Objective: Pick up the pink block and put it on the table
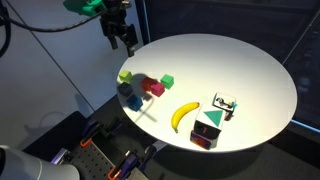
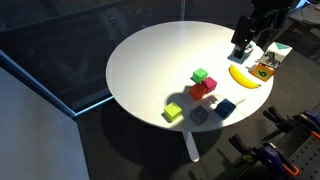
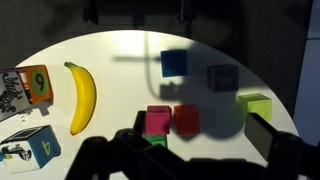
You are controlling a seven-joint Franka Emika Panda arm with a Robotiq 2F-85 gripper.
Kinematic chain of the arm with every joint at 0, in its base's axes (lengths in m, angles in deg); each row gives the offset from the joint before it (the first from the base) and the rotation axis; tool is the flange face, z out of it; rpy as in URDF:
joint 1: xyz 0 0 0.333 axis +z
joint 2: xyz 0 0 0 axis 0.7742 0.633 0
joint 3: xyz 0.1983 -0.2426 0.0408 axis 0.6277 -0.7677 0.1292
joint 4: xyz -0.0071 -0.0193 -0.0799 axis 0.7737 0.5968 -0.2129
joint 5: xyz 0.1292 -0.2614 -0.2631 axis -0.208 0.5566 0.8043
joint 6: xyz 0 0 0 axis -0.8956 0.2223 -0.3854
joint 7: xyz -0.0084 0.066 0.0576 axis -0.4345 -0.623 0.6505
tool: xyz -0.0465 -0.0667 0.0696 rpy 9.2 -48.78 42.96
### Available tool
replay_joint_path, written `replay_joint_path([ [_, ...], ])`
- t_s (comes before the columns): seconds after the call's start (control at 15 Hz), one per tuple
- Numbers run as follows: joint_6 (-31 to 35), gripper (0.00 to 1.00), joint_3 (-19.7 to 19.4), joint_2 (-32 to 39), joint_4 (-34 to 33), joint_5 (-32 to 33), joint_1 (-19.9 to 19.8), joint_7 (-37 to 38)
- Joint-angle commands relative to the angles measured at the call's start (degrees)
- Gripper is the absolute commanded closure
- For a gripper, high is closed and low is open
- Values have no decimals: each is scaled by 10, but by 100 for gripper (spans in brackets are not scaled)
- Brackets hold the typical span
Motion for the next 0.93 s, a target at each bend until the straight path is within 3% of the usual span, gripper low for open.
replay_joint_path([
  [0.0,19,0,0,-21,16,-12,-3,-3],
  [0.87,30,0,3,-4,7,-2,-4,-1],
])
